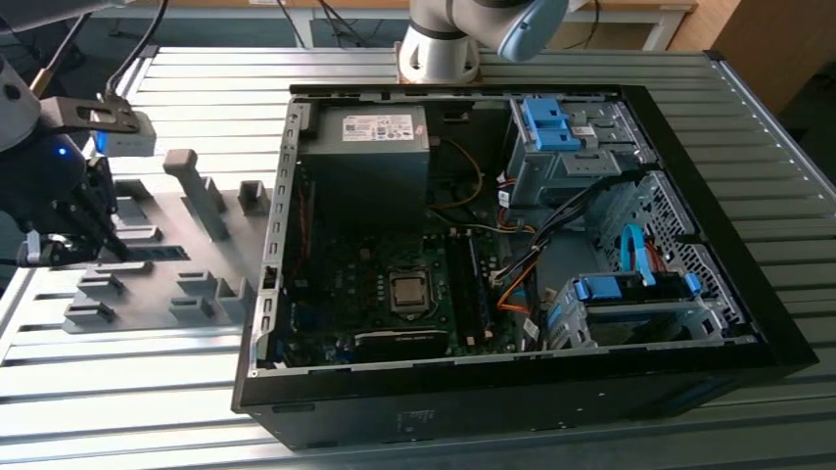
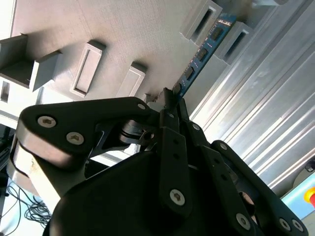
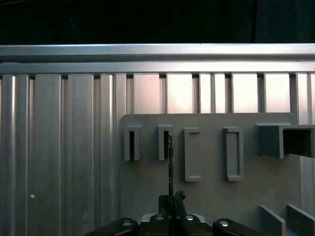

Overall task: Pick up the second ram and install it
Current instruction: 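Pick up the second ram and move it above second insertion slot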

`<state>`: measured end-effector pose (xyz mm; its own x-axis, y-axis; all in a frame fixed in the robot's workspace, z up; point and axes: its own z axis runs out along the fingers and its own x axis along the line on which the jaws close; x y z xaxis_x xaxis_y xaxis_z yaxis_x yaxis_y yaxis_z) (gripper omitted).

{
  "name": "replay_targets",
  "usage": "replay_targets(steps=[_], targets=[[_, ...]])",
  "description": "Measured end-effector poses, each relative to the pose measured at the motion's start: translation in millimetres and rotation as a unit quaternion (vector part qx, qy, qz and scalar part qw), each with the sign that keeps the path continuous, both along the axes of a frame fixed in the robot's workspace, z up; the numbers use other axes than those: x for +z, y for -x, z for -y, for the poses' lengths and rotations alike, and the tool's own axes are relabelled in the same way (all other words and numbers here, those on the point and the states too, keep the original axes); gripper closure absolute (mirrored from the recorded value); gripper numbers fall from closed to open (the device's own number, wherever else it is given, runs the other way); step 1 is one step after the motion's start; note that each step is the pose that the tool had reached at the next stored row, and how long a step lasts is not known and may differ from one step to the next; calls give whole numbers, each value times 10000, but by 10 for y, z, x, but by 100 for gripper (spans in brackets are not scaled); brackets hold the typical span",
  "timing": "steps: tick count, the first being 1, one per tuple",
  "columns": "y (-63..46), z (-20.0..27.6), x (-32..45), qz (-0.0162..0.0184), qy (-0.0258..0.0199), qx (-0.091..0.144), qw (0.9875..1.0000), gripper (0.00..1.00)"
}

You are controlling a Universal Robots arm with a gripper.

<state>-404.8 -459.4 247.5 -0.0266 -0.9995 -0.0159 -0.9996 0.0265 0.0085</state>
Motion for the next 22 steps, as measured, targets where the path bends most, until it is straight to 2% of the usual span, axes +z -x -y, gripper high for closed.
replay_targets(steps=[17, 22], targets=[[0, 0, 485, 1, 0, 0, 10000, 86], [0, 0, 597, 1, 0, 0, 10000, 86]])
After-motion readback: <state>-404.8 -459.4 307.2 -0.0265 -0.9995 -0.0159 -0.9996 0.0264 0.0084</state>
